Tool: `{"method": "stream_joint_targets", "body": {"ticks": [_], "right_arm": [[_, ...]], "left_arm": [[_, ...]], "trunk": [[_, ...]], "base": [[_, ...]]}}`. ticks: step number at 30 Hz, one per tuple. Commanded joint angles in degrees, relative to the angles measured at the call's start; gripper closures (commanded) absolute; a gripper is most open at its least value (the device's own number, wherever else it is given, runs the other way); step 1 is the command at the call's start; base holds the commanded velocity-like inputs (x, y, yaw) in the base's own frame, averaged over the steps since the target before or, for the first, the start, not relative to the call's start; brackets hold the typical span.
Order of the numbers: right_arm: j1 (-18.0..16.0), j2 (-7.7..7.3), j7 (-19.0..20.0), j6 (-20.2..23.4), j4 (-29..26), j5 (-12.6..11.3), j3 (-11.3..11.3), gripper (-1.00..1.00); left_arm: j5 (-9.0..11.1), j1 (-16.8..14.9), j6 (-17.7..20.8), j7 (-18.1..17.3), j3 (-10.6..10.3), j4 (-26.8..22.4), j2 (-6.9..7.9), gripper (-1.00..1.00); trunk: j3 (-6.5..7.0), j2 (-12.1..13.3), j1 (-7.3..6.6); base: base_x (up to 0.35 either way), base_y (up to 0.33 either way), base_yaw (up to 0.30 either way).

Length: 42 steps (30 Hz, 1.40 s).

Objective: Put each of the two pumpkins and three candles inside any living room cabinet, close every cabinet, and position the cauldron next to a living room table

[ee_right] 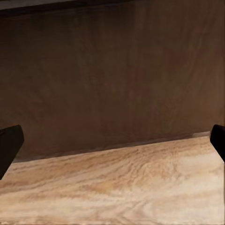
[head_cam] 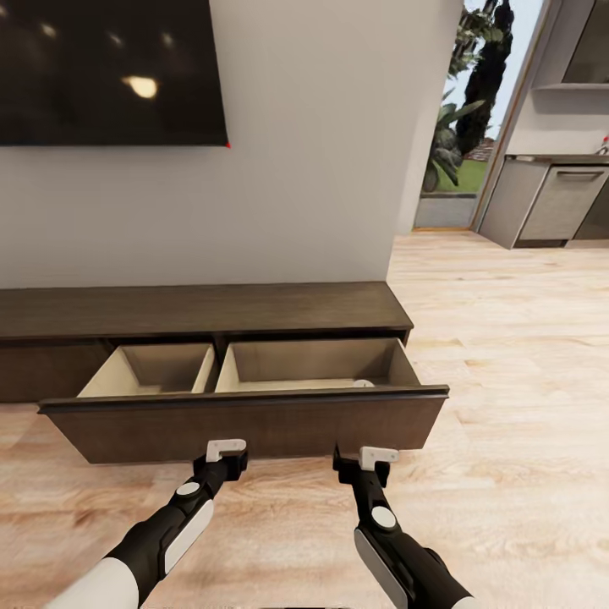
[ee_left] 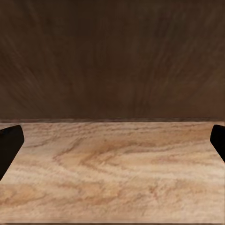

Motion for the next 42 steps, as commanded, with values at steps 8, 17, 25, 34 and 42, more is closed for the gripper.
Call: {"method": "stream_joint_targets", "body": {"ticks": [8, 17, 25, 34, 42], "right_arm": [[-0.06, -0.02, -0.31, -0.08, 0.88, -0.76, 0.27, -1.00], [-0.06, -0.02, -0.23, -0.37, 0.92, -0.64, 0.27, -1.00], [-0.06, -0.02, -0.22, -0.59, 0.92, -0.60, 0.27, -1.00], [-0.06, -0.02, -0.22, -0.61, 0.92, -0.52, 0.27, -1.00], [-0.07, -0.02, -0.22, -0.62, 0.92, -0.51, 0.27, -1.00]], "left_arm": [[0.47, -0.05, -0.04, 0.75, -0.22, -0.12, 0.09, -1.00], [0.48, -0.05, -0.81, 0.94, -0.13, -0.05, 0.09, -1.00], [0.80, -0.05, -1.45, 0.97, 0.00, 0.01, 0.09, -1.00], [0.69, -0.05, -1.46, 0.95, 0.05, 0.25, 0.09, -1.00], [0.66, -0.05, -1.45, 0.95, 0.05, 0.32, 0.09, -1.00]], "trunk": [[-1.83, -0.13, 0.19], [-2.27, -0.16, 0.24], [-2.27, -0.16, 0.24], [-2.27, -0.16, 0.24], [-2.27, -0.16, 0.24]], "base": [[0.000, 0.000, 0.000], [0.000, 0.000, 0.000], [0.009, 0.000, 0.000], [0.103, 0.000, 0.000], [0.299, 0.000, 0.000]]}}
